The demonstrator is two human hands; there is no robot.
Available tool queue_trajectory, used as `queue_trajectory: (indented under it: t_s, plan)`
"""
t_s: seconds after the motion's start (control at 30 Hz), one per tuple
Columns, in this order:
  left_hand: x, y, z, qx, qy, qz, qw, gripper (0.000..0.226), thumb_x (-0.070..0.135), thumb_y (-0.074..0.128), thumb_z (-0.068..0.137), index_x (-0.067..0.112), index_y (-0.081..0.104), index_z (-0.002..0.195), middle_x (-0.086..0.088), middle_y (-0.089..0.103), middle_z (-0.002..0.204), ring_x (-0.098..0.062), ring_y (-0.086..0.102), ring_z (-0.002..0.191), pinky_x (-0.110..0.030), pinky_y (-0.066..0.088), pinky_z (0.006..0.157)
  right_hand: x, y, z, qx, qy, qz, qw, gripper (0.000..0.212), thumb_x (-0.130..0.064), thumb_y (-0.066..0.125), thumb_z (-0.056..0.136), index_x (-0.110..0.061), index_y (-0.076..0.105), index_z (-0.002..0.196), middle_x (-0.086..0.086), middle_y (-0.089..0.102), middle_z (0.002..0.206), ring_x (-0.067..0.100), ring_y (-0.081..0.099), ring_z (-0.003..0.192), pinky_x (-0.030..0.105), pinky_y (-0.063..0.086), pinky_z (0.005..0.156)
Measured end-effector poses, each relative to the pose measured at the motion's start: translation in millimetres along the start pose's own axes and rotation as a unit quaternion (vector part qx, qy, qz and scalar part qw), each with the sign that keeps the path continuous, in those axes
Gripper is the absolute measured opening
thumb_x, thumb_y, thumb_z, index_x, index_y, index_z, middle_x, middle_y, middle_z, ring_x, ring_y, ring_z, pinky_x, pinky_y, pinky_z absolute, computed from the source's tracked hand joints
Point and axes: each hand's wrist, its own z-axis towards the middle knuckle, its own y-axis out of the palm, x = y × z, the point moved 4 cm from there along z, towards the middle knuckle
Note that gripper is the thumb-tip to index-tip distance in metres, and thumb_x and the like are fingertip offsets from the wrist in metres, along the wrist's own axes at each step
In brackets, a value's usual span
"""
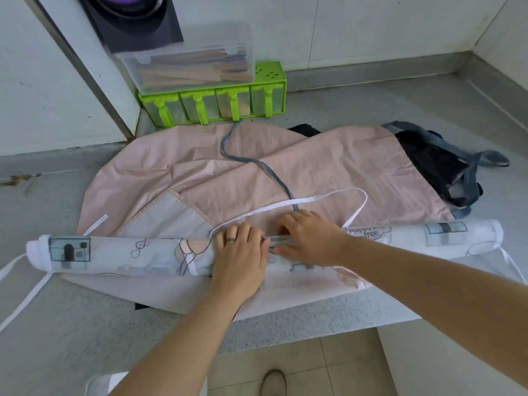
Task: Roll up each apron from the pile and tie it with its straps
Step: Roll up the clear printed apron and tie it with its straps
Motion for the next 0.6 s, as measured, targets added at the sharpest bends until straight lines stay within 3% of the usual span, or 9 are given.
queue_trajectory:
  t_s: [0.2,0.27,0.43,0.5,0.6]
  plan:
    - [0,-7,-4,0.000,0.023,-0.047,0.999,0.031,0.032,0.033,0.094,0.016,0.057,0.083,0.003,0.058,0.080,-0.023,0.055,0.078,-0.037,0.029,0.079,-11,-13,18,-0.275,0.027,0.021,0.961,0.042,-0.050,0.067,0.080,-0.010,0.059,0.090,0.000,0.056,0.077,0.016,0.050,0.068,0.026,0.042,0.065]
    - [-1,-9,-5,0.012,0.023,-0.078,0.997,0.030,0.031,0.034,0.094,0.015,0.057,0.084,0.003,0.061,0.079,-0.023,0.057,0.078,-0.036,0.030,0.081,-14,-15,24,-0.302,0.025,0.004,0.953,0.039,-0.047,0.071,0.077,-0.011,0.060,0.088,-0.001,0.055,0.074,0.016,0.051,0.067,0.028,0.046,0.067]
    - [0,-11,-4,-0.008,0.020,-0.123,0.992,0.029,0.030,0.033,0.095,0.018,0.059,0.087,0.007,0.063,0.079,-0.020,0.058,0.077,-0.035,0.028,0.083,-16,-28,27,-0.365,0.047,-0.015,0.930,0.048,-0.047,0.069,0.080,-0.012,0.061,0.111,0.004,0.063,0.099,0.022,0.059,0.089,0.030,0.045,0.077]
    - [-1,-12,-3,-0.030,0.026,-0.143,0.989,0.032,0.032,0.029,0.096,0.021,0.057,0.086,0.009,0.061,0.080,-0.019,0.057,0.078,-0.034,0.027,0.083,-18,-32,23,-0.397,0.059,0.012,0.916,0.047,-0.045,0.067,0.083,-0.014,0.059,0.117,0.003,0.062,0.108,0.021,0.058,0.099,0.029,0.044,0.080]
    - [-8,-23,2,-0.063,0.021,-0.207,0.976,0.031,0.039,0.021,0.095,0.027,0.048,0.086,0.014,0.053,0.082,-0.016,0.053,0.083,-0.031,0.023,0.087,-21,-43,16,-0.411,0.084,0.134,0.898,0.037,-0.036,0.064,0.088,-0.013,0.060,0.117,-0.001,0.065,0.102,0.012,0.061,0.089,0.020,0.045,0.073]
